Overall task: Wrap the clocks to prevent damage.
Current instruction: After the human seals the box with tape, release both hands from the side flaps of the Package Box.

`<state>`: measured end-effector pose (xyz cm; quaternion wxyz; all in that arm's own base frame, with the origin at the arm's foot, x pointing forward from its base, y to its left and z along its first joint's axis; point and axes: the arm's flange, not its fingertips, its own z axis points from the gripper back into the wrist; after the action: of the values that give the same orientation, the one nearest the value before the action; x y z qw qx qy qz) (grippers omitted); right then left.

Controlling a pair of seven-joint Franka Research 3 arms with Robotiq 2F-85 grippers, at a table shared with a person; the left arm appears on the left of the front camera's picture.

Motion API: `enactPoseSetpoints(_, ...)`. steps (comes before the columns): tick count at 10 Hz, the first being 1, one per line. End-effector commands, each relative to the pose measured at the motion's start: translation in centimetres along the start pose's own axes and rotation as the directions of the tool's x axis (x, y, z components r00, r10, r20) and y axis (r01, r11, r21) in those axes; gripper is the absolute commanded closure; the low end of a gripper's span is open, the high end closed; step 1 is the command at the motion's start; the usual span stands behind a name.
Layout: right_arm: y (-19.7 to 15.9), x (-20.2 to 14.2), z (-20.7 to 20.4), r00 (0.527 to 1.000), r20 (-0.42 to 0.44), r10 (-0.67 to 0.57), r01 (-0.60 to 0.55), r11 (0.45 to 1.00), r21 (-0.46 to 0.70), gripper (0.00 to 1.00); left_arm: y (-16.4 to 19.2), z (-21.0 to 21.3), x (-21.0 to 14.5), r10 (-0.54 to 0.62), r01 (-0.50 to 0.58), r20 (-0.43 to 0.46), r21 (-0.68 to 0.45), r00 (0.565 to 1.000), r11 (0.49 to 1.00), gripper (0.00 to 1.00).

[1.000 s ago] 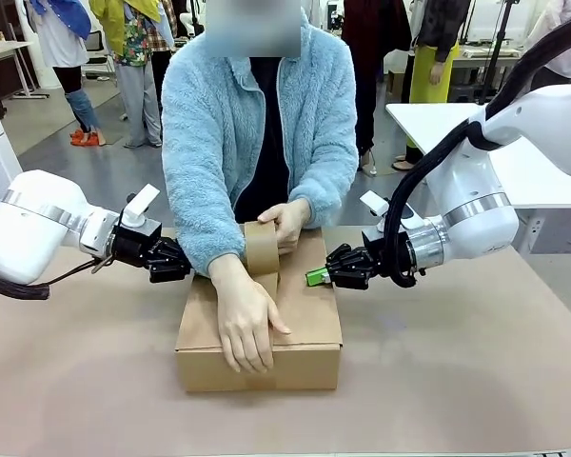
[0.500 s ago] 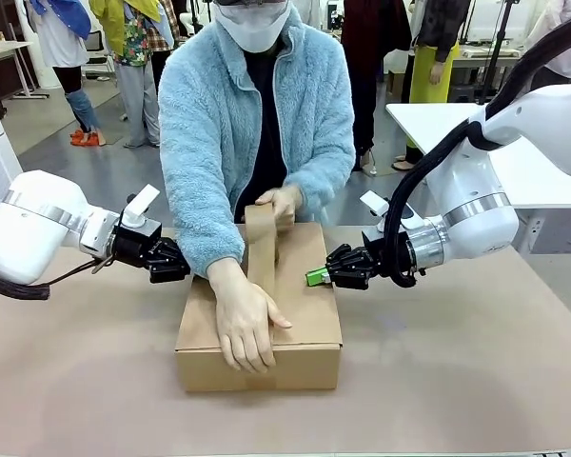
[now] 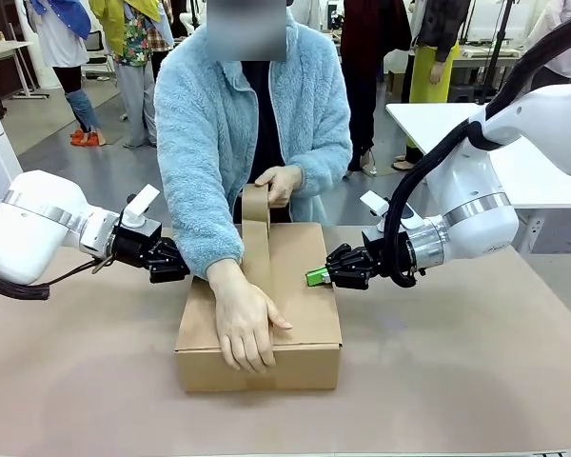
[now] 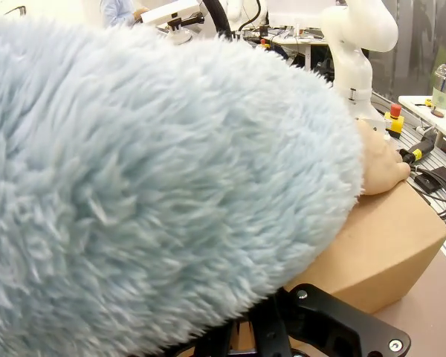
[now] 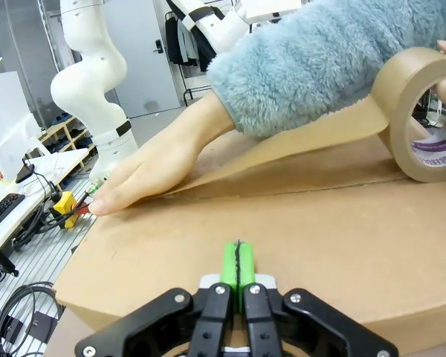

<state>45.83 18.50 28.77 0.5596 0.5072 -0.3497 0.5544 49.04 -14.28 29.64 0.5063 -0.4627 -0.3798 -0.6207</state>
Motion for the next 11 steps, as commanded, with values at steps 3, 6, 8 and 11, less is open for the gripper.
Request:
enactPoseSetpoints(3, 0.01, -0.35, -0.07, 1.0, -0.01, -0.007, 0.007, 1.0, -0.011, 0.99, 0.09, -0.26, -0.33, 0.006, -0.006, -0.006, 0.006, 1.0, 1.0, 0.99)
enactPoseSetpoints(6, 0.01, -0.35, -0.07, 1.0, -0.01, -0.007, 0.007, 1.0, -0.011, 0.99, 0.09, -0.26, -0.33, 0.006, -0.006, -0.006, 0.006, 1.0, 1.0, 0.99)
enactPoseSetpoints(8, 0.01, -0.35, -0.07, 1.0, -0.01, -0.007, 0.007, 1.0, -0.011, 0.99, 0.09, -0.26, -0.33, 0.006, -0.006, -0.006, 0.006, 1.0, 1.0, 0.99)
enactPoseSetpoints(11, 0.01, -0.35, -0.07, 1.0, -0.01, -0.007, 0.007, 1.0, -0.011, 0.99, 0.09, -0.26, -0.33, 0.006, -0.006, -0.006, 0.006, 1.0, 1.0, 0.99)
